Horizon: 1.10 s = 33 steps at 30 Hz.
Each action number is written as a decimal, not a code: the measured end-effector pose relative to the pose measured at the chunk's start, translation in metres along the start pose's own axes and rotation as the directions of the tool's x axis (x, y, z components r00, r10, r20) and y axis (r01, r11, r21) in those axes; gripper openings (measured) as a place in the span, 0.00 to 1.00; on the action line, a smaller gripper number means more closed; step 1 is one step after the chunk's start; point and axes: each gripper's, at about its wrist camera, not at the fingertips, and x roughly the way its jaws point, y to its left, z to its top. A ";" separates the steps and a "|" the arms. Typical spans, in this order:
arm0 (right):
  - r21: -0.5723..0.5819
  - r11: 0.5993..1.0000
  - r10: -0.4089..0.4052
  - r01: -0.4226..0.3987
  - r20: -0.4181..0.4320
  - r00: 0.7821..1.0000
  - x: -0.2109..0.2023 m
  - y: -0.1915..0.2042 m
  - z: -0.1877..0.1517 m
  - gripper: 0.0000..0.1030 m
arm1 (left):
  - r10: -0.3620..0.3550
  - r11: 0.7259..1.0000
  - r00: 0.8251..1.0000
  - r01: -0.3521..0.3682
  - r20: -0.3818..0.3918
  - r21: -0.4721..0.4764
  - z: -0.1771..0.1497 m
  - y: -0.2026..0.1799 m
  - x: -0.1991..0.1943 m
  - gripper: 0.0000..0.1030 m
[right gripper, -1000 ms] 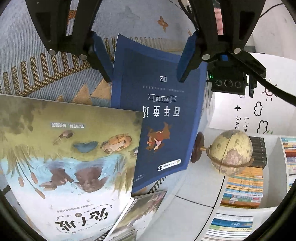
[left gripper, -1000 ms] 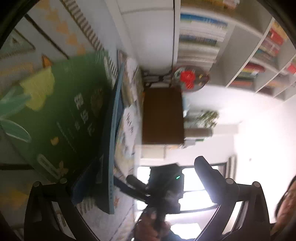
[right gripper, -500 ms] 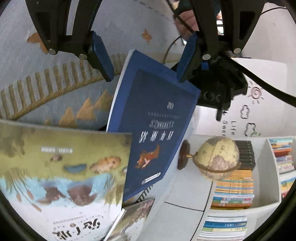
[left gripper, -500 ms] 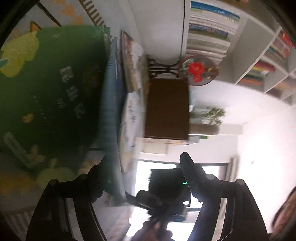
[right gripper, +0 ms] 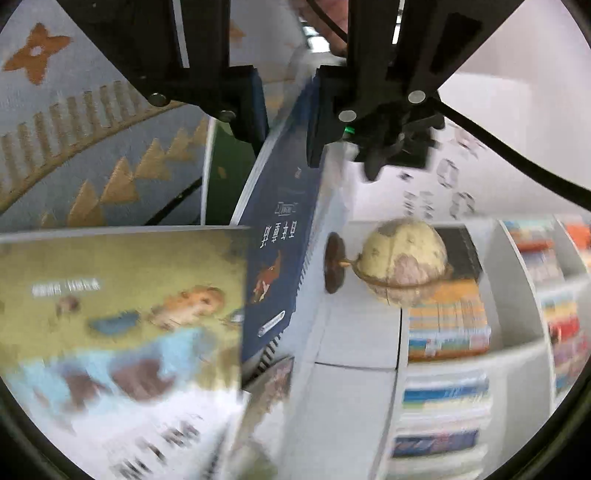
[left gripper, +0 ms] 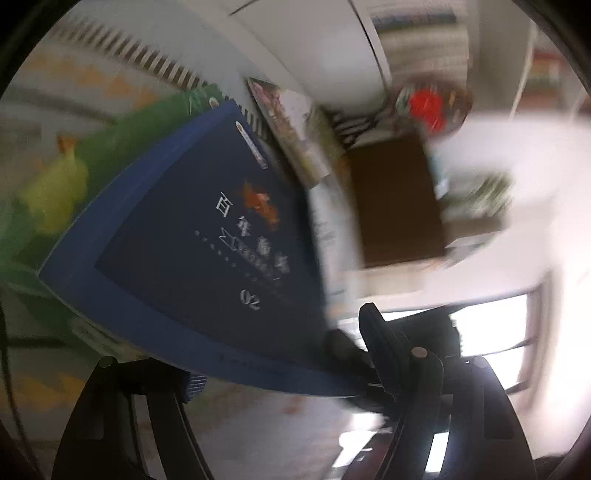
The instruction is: Organize books
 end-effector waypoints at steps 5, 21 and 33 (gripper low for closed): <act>-0.150 0.985 -0.093 0.090 -0.016 0.996 0.002 0.028 -0.009 0.15 | -0.048 0.995 0.999 0.048 0.001 0.093 -0.010 -0.021 -0.003 0.68; 0.073 0.995 0.074 -0.073 -0.018 0.997 0.024 -0.004 0.006 0.53 | -0.185 0.982 0.979 0.182 0.084 0.043 -0.001 -0.026 -0.017 0.68; 0.025 0.998 0.063 -0.063 0.004 0.998 0.045 0.009 0.043 0.14 | -0.215 0.977 0.975 0.214 0.055 0.020 -0.002 -0.016 -0.015 0.70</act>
